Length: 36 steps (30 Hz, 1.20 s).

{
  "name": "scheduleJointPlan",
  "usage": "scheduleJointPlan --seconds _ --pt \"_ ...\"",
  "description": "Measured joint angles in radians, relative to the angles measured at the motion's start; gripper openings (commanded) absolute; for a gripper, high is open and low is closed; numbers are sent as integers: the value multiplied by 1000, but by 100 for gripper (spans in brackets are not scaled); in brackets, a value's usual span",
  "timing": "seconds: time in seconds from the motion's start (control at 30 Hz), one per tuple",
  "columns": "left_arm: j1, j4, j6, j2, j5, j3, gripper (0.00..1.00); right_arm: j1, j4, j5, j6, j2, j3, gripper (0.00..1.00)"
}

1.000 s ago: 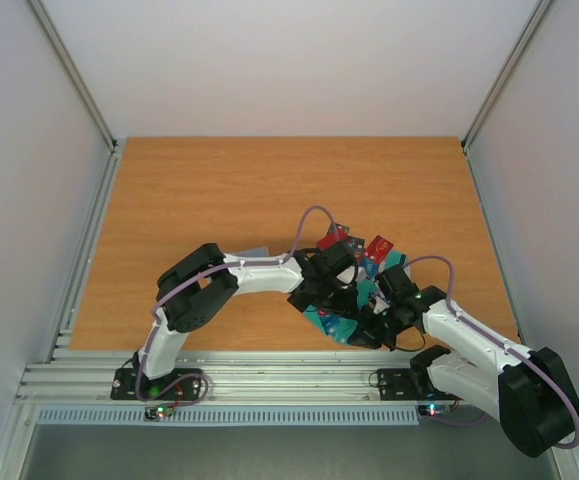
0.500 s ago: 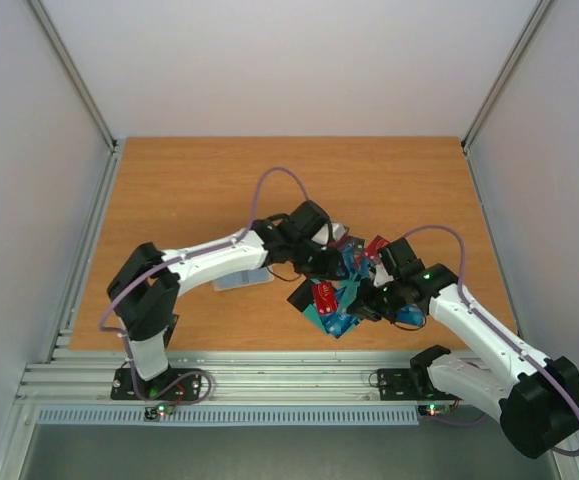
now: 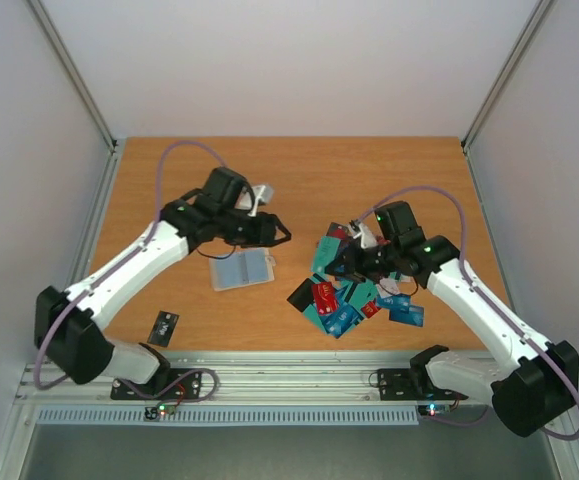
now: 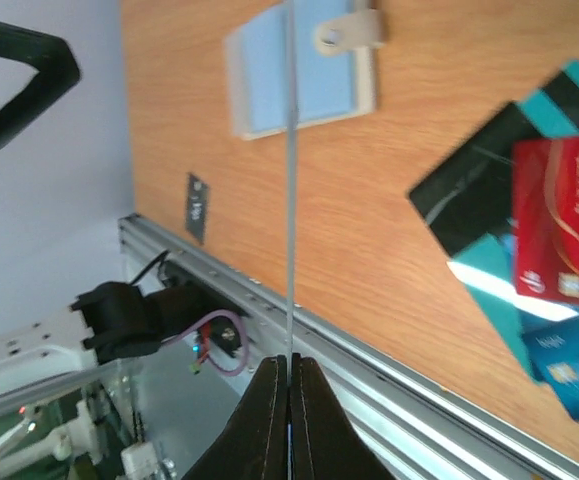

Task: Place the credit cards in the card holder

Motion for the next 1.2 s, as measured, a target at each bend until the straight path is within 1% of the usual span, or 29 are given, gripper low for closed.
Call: scheduleJointPlan --seconds 0.1,0.23,0.37,0.47,0.57,0.7,0.9,1.0,1.1,1.2 --pt "82 -16 29 -68 64 -38 56 6 66 -69 -8 42 32 1" --pt "191 -15 44 -154 199 -95 56 11 169 -174 -8 104 87 1" --pt "264 19 37 -208 328 -126 54 17 257 -281 -5 164 150 1" --pt "307 100 -3 -241 432 -155 52 18 320 -359 0 200 196 1" --pt "345 241 -90 -264 537 -197 50 19 381 -434 17 224 229 1" --pt "363 396 -205 -264 636 -214 47 29 451 -523 40 260 264 1" --pt "366 566 -316 -253 738 -214 36 72 483 -597 55 320 325 1" --pt "367 607 -345 -240 764 -214 31 85 491 -615 56 332 341 1" --pt "367 627 -362 -237 782 -214 23 88 494 -629 55 338 349 1" --pt "367 642 -375 -237 798 -214 19 89 490 -638 50 341 354 1"
